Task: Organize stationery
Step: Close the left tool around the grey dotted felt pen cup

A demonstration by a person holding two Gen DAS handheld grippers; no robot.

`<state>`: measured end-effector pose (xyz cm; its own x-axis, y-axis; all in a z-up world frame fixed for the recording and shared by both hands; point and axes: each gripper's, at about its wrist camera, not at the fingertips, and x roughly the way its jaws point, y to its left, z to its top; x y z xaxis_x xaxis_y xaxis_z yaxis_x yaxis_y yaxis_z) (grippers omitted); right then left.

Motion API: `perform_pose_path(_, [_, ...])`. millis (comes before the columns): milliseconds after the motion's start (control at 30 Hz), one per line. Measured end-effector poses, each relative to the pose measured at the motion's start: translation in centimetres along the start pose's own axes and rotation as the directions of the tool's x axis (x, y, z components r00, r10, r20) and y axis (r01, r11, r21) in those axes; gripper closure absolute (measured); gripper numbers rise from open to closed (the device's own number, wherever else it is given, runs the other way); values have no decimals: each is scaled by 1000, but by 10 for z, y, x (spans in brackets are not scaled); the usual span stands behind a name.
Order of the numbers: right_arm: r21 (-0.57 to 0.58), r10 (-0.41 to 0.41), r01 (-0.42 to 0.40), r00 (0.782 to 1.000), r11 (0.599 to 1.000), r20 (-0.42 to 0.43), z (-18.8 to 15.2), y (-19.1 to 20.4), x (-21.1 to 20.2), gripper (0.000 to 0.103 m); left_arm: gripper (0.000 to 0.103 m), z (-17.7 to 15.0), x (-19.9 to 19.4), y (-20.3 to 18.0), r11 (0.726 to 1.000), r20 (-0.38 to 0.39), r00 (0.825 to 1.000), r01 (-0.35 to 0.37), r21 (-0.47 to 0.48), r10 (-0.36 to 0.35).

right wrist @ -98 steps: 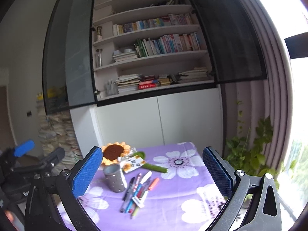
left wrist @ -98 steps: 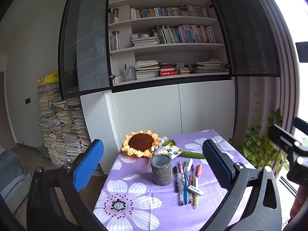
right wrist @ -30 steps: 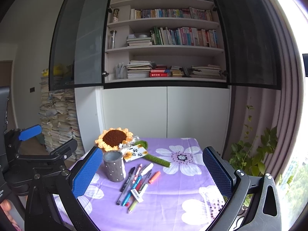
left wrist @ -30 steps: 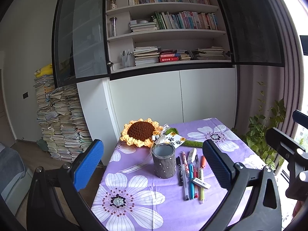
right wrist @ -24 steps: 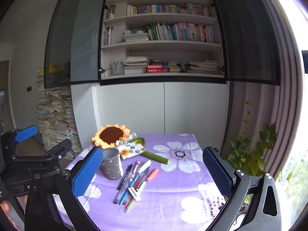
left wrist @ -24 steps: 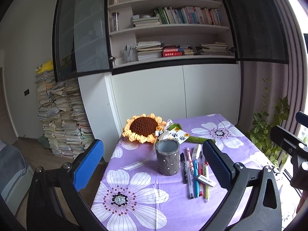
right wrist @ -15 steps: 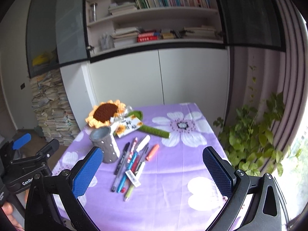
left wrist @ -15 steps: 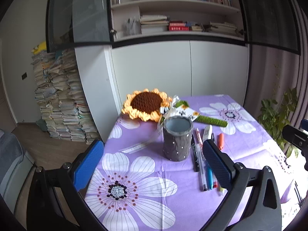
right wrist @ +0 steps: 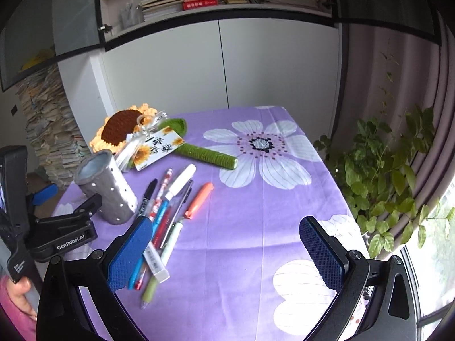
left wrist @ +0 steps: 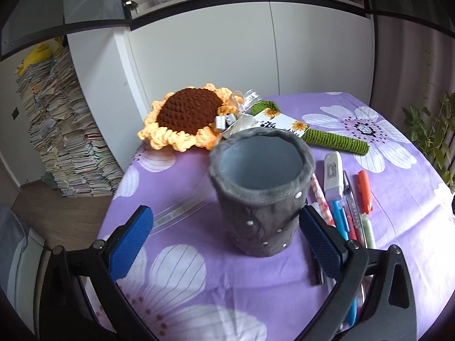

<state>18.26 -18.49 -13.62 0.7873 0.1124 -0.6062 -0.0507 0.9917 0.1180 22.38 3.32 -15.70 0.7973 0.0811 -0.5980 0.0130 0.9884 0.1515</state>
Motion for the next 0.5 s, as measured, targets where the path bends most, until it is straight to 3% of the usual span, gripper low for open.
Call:
perform_pose_path(167, [28, -3, 4, 999, 1000, -47, 4, -12, 25, 0, 6, 6, 13, -7, 1000, 11, 999, 30, 9, -30])
perform_pose_path(300, [40, 2, 1, 997, 999, -71, 7, -12, 40, 0, 34, 7, 16, -2, 990, 3, 990, 139, -27, -139])
perform_pose_path(500, [23, 18, -16, 995, 1000, -94, 7, 0, 49, 0, 34, 3, 7, 5, 980, 25, 981, 194, -37, -193])
